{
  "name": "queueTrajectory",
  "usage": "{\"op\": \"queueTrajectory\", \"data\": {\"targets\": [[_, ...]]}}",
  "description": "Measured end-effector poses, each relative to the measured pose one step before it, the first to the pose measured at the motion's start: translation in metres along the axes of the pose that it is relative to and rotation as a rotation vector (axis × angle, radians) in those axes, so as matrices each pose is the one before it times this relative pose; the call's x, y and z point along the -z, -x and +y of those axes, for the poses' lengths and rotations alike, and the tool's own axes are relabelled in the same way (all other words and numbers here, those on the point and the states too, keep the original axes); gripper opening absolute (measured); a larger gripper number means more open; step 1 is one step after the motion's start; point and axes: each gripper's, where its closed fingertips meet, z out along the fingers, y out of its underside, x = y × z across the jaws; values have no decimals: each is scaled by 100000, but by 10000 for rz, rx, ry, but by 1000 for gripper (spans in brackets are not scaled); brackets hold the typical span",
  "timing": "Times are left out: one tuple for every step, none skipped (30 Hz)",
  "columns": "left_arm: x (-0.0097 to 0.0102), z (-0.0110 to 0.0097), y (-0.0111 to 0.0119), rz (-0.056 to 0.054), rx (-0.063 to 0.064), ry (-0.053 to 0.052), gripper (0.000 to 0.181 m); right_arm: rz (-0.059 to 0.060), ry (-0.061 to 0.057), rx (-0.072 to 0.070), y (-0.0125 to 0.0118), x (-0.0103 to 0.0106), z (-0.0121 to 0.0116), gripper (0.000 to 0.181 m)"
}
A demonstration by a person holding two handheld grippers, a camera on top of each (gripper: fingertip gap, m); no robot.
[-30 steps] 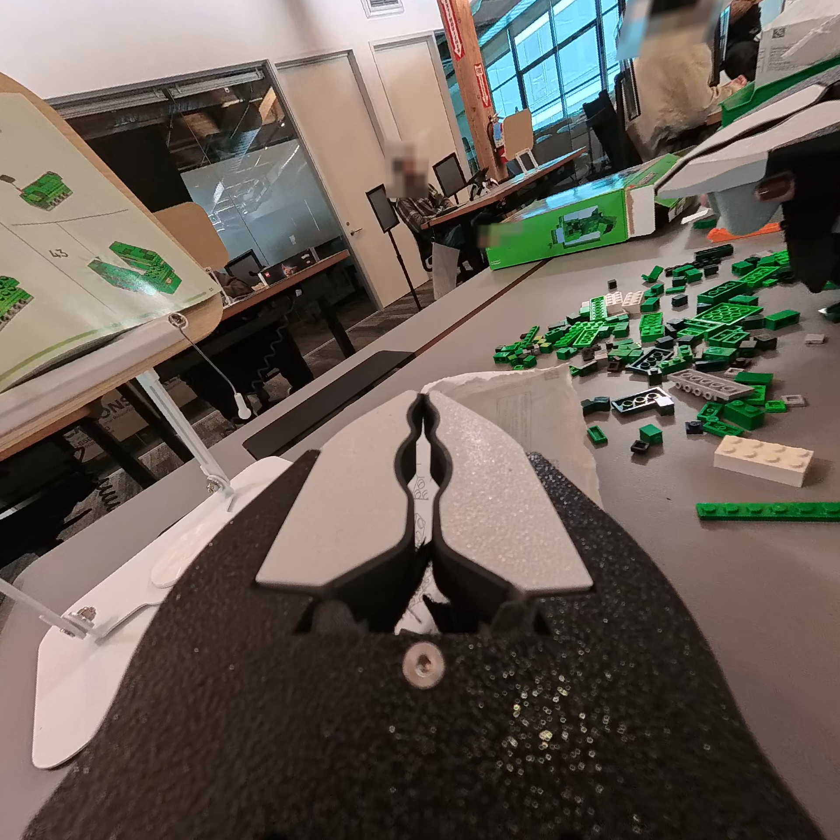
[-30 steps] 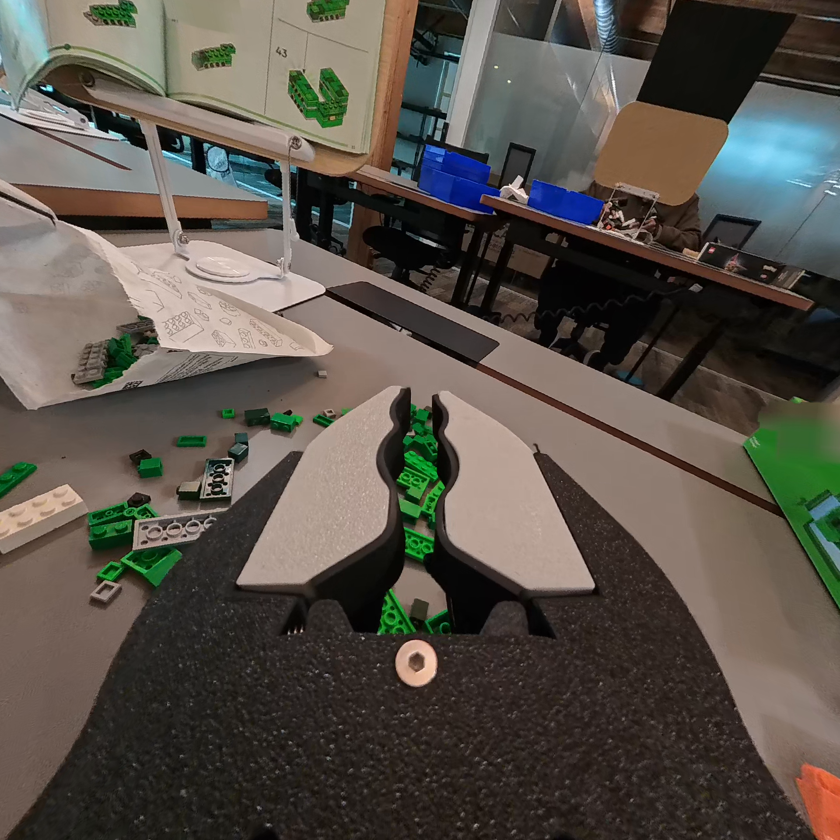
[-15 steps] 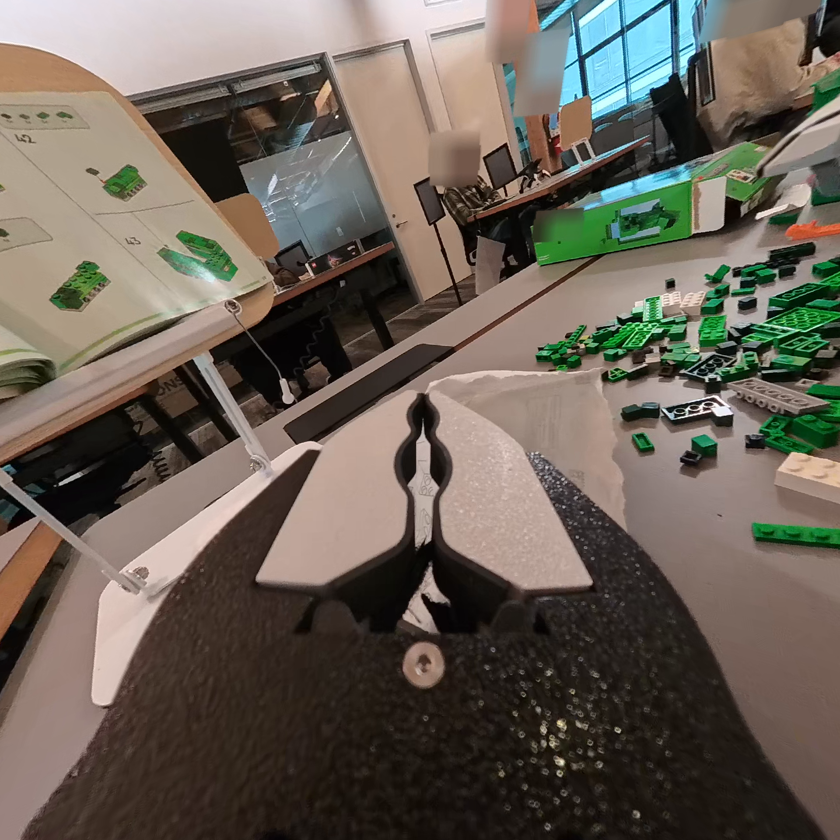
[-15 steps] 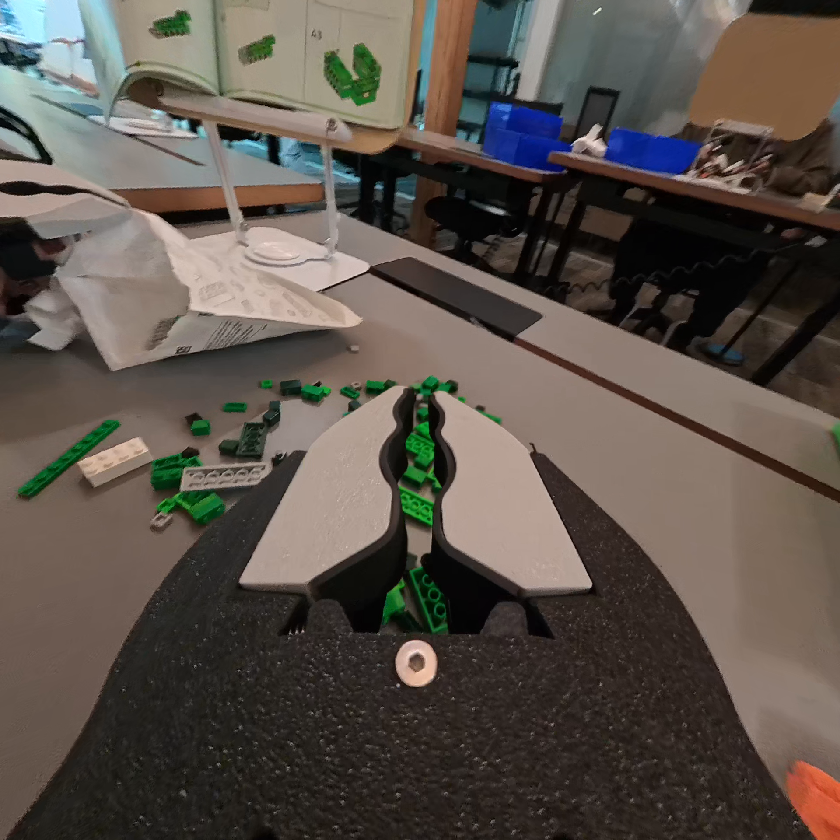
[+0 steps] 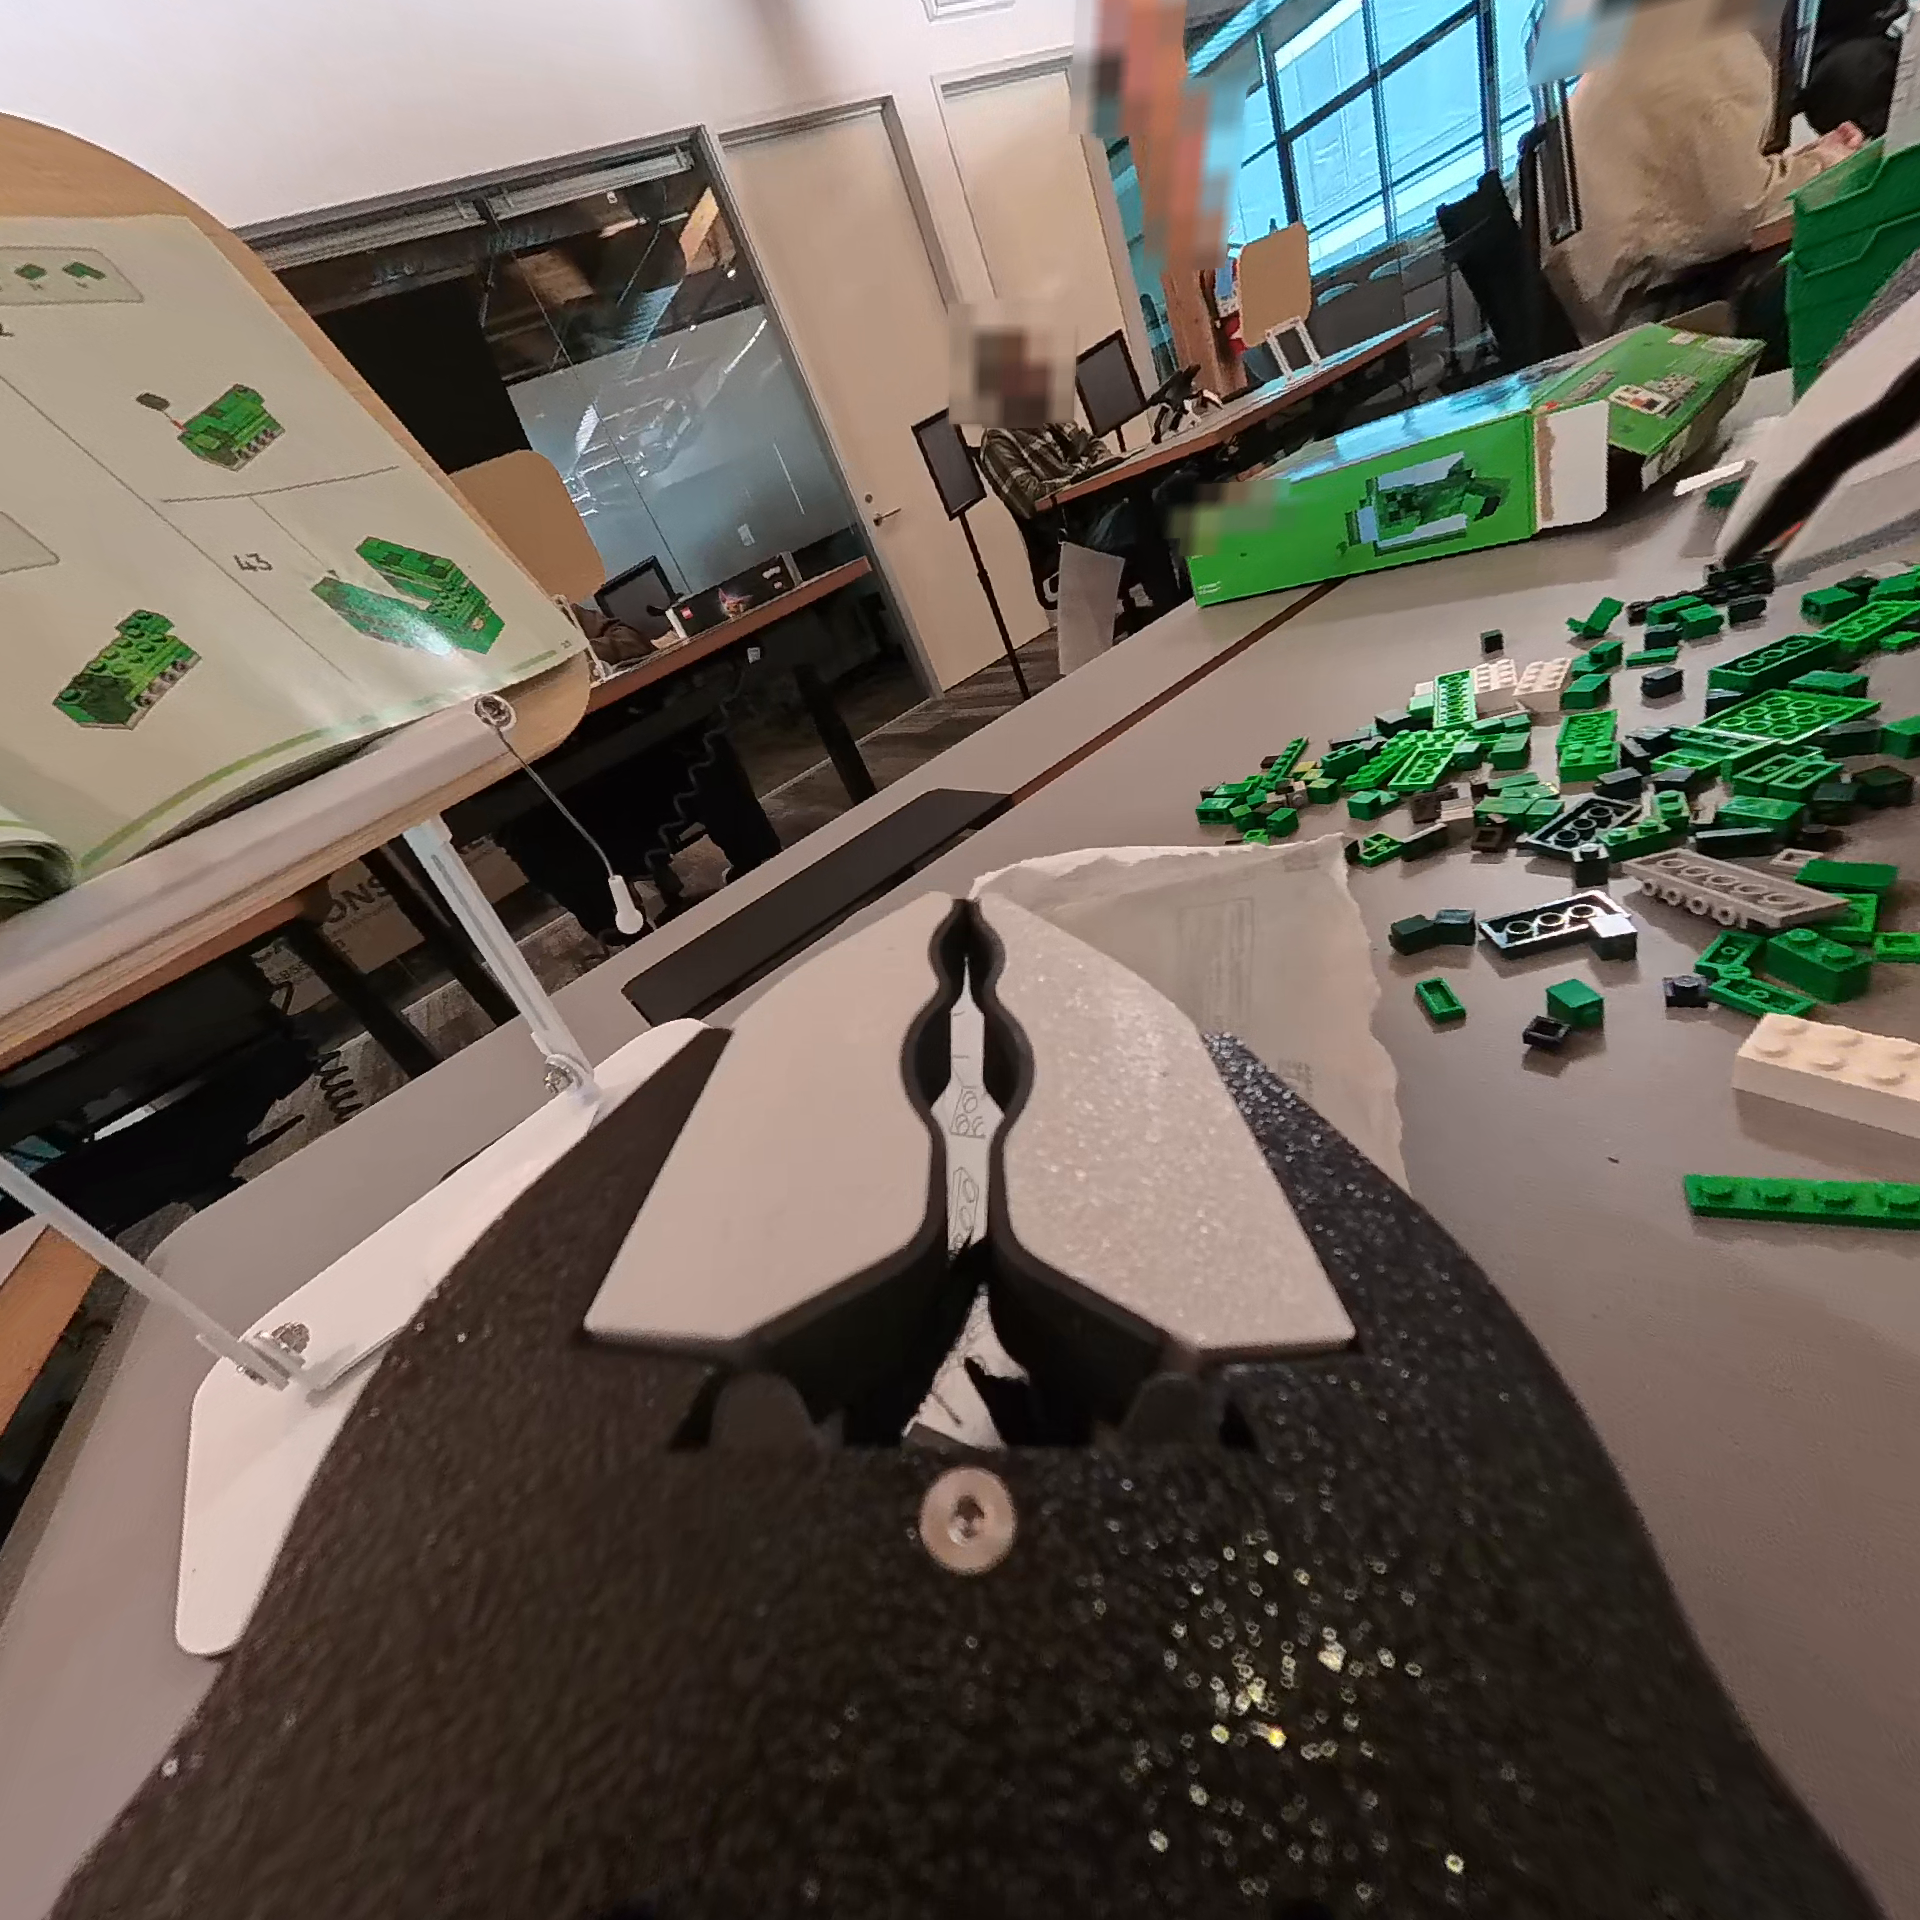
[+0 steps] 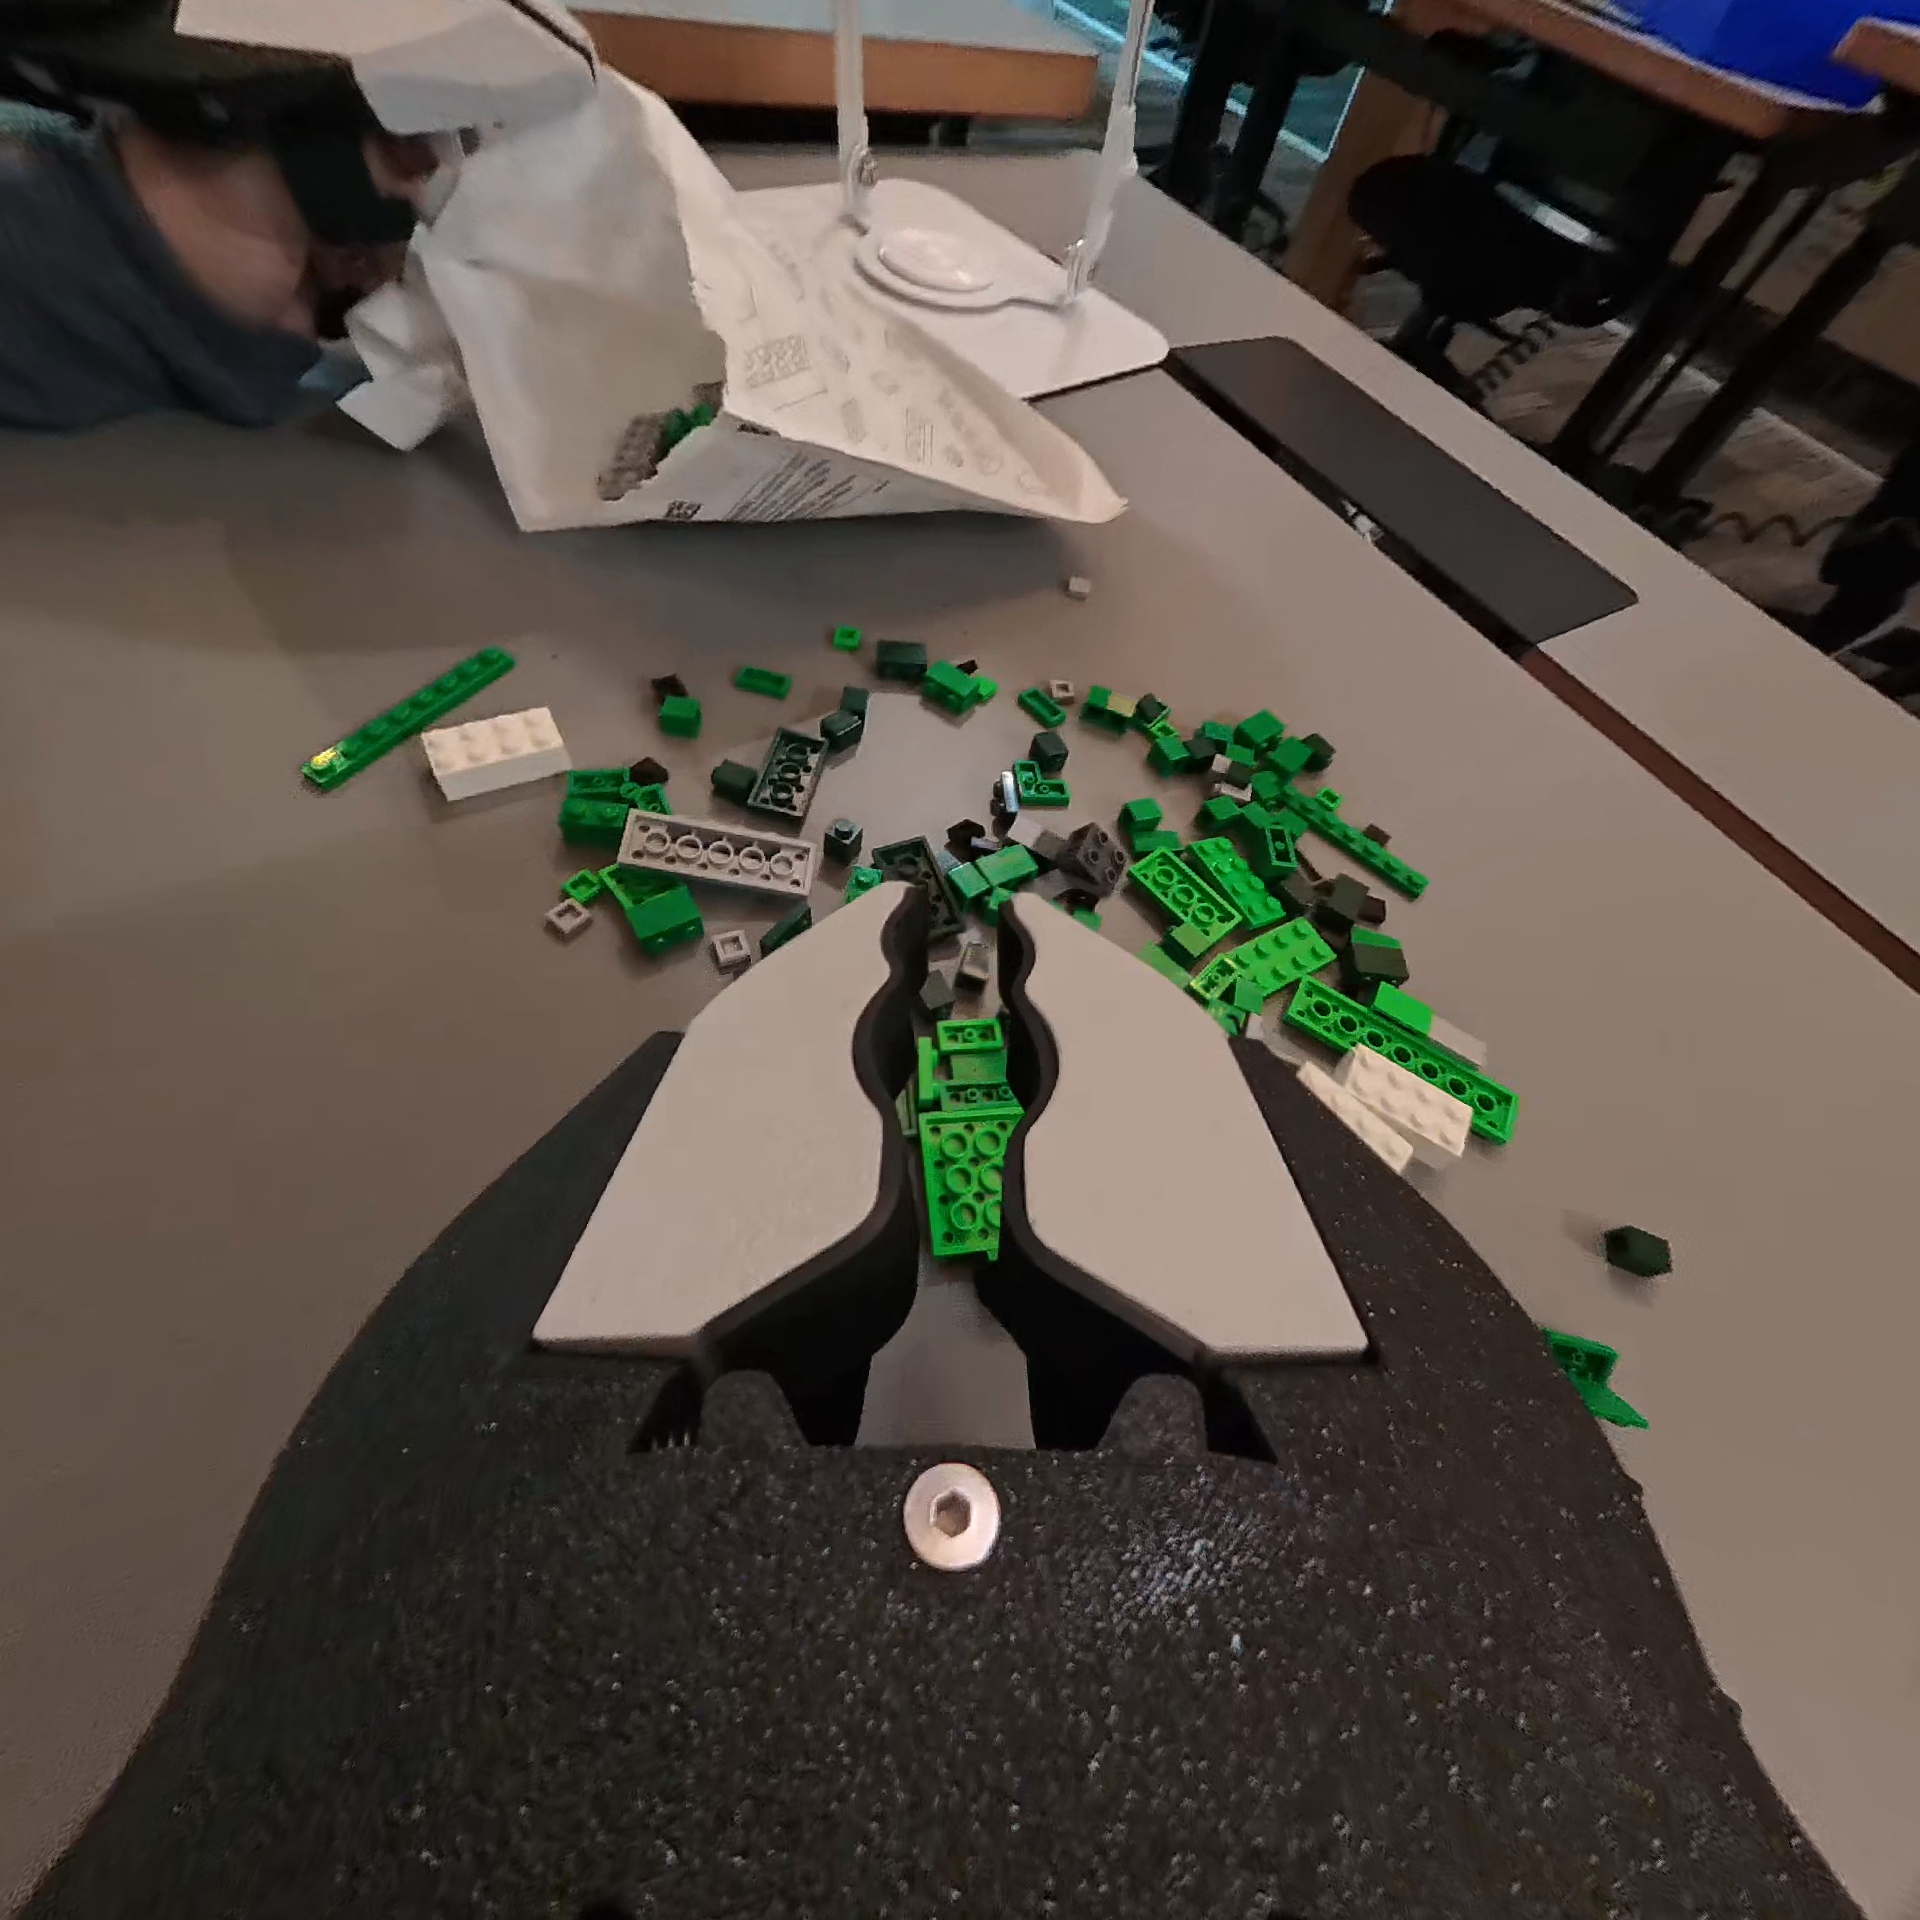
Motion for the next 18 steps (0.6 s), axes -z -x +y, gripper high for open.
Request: {"op": "queueTrajectory", "data": {"targets": [[1,-1,-5,7,7,-4,0,56,28,36,-49,-34,35,11],[2,0,-1,5,4,-3,0,60,-9,14,-68,0,-13,11],[-7,3,-4,11,3,-1,0,68,-50,-8,-94,-1,-69,11],[-1,-2,-9,6,0,-2,0,92,-86,-10,-119,18,-130,12],[3,-2,-15,3,-6,-5,0,107,-102,0,-132,26,-158,12],[1,2,-9,9,-3,1,0,118,-96,12,-148,37,-160,12],[-10,1,-19,16,3,0,0,128,-84,24,-157,37,-140,11],[3,3,-13,13,6,-1,0,129,-69,36,-162,35,-118,11],[-9,11,-18,12,3,0,0,130,-57,43,-155,32,-89,11],[-11,1,-31,19,2,2,0,119,-50,47,-137,20,-89,11],[-7,15,-29,22,1,3,0,92,-47,47,-102,23,-86,11],[-17,27,-39,24,-2,7,0,81,-41,41,-75,7,-77,11],[7,18,-17,14,5,4,0,81,-30,40,-79,-1,-58,11],[8,4,11,6,9,-4,0,73,-19,42,-61,-13,-43,11],[4,0,9,1,10,-5,0,56,-10,34,-48,-18,-19,11],[8,4,12,4,12,-4,0,43,0,24,-30,-18,4,10],[7,5,-5,11,11,-1,0,40,10,21,-41,-20,18,10],[-10,1,-20,14,7,-1,0,41,18,20,-49,-22,38,10]]}}
